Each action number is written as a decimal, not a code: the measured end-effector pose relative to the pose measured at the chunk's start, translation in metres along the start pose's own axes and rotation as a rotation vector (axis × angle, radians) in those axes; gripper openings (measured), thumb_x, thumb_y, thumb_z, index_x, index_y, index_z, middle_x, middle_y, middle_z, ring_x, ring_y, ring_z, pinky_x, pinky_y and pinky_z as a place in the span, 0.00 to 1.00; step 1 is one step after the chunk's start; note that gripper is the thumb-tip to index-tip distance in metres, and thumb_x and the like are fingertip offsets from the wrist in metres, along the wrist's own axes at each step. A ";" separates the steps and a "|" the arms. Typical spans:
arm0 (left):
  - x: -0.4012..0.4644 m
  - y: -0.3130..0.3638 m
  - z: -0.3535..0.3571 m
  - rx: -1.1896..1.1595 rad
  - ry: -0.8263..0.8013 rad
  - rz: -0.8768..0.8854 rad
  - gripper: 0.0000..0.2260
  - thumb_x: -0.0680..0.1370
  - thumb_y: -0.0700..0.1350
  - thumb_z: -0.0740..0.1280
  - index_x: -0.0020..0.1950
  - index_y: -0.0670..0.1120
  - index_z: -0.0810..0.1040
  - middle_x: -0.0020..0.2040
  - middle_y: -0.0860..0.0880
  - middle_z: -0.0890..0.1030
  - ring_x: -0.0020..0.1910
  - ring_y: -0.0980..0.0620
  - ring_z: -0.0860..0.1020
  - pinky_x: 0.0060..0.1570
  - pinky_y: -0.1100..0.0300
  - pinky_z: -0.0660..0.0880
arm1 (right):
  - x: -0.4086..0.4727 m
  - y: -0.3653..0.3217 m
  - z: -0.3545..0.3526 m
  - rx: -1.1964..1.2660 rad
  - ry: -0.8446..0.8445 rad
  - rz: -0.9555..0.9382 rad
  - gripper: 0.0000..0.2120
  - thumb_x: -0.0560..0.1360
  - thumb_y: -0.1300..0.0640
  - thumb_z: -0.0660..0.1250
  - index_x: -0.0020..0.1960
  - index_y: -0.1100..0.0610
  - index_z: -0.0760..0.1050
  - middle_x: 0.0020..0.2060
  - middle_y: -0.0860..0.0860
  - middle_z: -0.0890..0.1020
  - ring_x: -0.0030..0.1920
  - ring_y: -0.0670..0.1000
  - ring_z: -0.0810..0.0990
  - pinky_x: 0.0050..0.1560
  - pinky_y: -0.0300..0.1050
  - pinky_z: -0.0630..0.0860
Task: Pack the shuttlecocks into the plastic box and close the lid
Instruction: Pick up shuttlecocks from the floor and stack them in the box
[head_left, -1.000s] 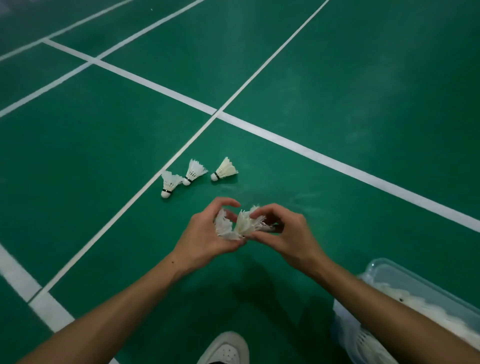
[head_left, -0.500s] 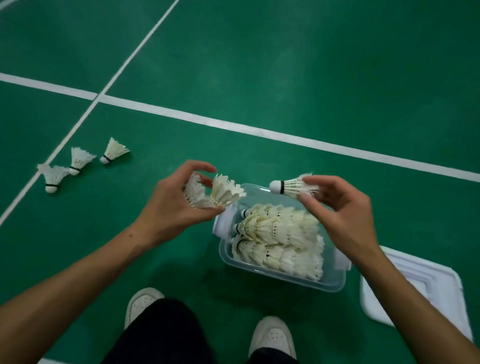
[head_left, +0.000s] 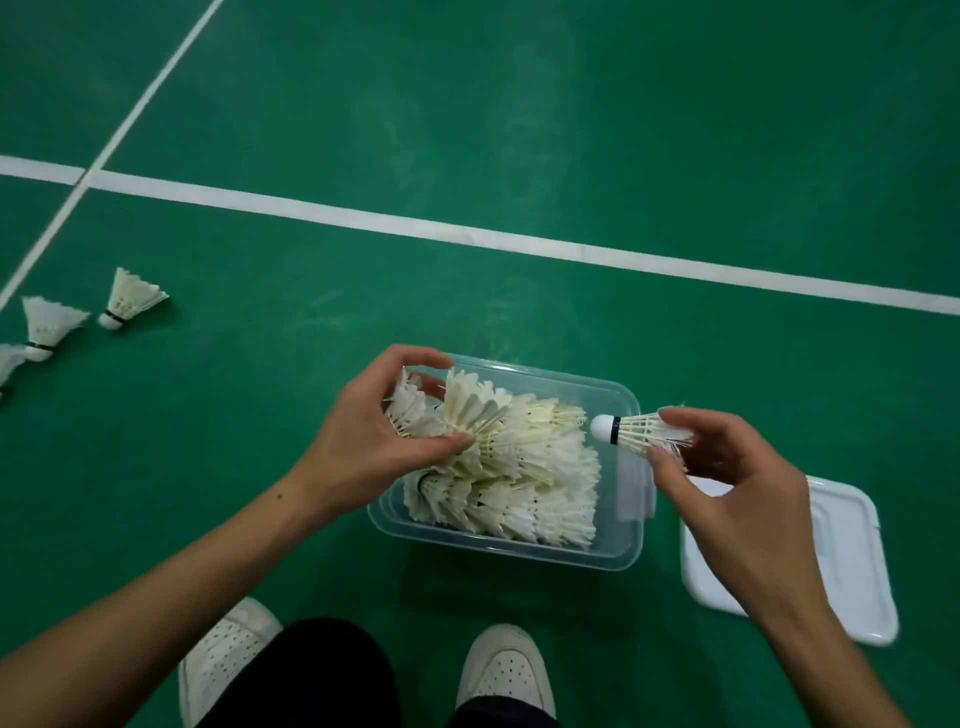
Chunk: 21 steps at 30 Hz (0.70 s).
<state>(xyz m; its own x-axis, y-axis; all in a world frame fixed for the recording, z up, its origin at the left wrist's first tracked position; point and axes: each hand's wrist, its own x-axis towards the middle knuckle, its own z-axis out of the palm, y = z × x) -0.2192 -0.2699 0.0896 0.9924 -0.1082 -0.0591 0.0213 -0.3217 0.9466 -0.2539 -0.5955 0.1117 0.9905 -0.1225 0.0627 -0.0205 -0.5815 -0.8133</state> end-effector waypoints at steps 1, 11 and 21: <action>-0.001 -0.001 0.002 0.008 -0.005 0.004 0.30 0.67 0.47 0.85 0.66 0.54 0.78 0.55 0.51 0.84 0.55 0.50 0.84 0.57 0.48 0.83 | -0.001 0.001 -0.001 -0.048 0.009 -0.002 0.15 0.75 0.59 0.78 0.59 0.46 0.82 0.45 0.44 0.87 0.47 0.49 0.85 0.54 0.42 0.81; 0.000 0.003 0.012 0.038 -0.043 0.010 0.30 0.67 0.47 0.85 0.65 0.54 0.77 0.55 0.53 0.83 0.57 0.54 0.83 0.61 0.51 0.80 | -0.004 0.011 0.012 -0.111 -0.105 0.056 0.23 0.73 0.58 0.78 0.65 0.45 0.79 0.40 0.44 0.84 0.44 0.47 0.83 0.50 0.54 0.82; 0.003 -0.001 0.023 0.078 -0.091 0.012 0.29 0.68 0.51 0.85 0.65 0.57 0.77 0.58 0.55 0.82 0.60 0.55 0.80 0.66 0.48 0.77 | 0.004 0.019 0.032 -0.066 -0.276 0.097 0.27 0.74 0.58 0.79 0.69 0.43 0.75 0.39 0.43 0.82 0.42 0.45 0.84 0.50 0.48 0.83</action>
<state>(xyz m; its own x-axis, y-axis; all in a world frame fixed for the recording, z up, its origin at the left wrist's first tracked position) -0.2191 -0.2909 0.0810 0.9774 -0.1960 -0.0795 -0.0038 -0.3919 0.9200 -0.2462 -0.5807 0.0782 0.9829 0.0377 -0.1804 -0.1168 -0.6297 -0.7680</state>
